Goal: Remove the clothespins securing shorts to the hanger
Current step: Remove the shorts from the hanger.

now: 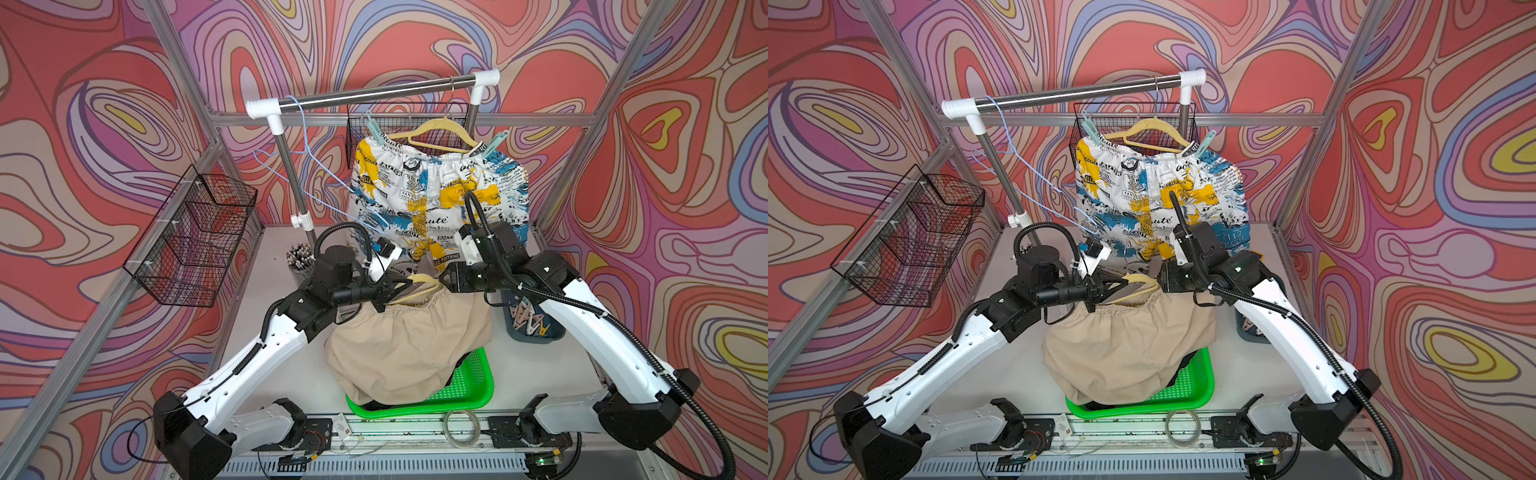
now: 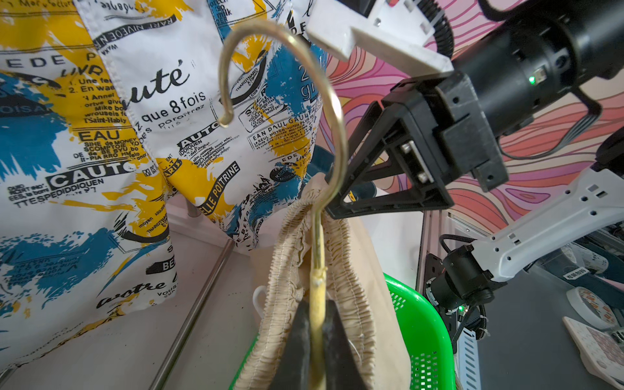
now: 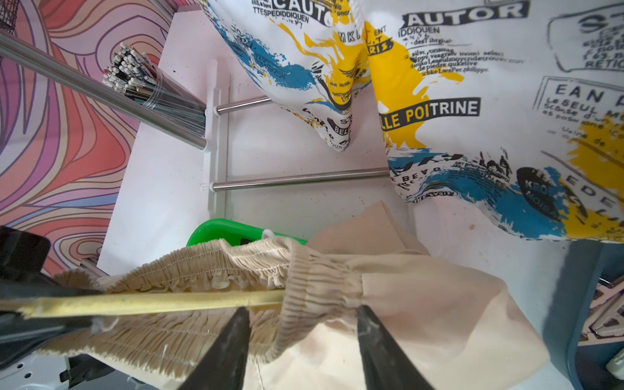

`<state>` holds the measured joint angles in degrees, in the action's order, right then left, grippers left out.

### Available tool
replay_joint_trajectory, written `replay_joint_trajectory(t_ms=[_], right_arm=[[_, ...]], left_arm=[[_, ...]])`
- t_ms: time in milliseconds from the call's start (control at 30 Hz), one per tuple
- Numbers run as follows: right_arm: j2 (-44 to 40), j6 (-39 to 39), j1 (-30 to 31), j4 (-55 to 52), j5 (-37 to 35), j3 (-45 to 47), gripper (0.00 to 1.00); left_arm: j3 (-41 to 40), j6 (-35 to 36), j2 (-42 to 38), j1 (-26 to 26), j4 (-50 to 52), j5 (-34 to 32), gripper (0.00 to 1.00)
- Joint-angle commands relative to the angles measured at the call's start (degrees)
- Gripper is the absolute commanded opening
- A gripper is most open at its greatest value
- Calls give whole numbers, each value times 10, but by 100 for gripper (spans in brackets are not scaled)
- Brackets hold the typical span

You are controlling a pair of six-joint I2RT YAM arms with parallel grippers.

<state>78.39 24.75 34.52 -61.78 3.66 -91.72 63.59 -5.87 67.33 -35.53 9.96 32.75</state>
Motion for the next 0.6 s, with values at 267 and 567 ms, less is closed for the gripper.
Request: replay_joint_trajectory(t_ms=[267, 567], right_arm=[[7, 7, 9, -13, -24, 13, 42], [17, 3, 10, -10, -44, 31, 6]], left_arm=[[-1, 3, -15, -4, -28, -7, 0], [0, -4, -26, -5, -32, -2, 0]])
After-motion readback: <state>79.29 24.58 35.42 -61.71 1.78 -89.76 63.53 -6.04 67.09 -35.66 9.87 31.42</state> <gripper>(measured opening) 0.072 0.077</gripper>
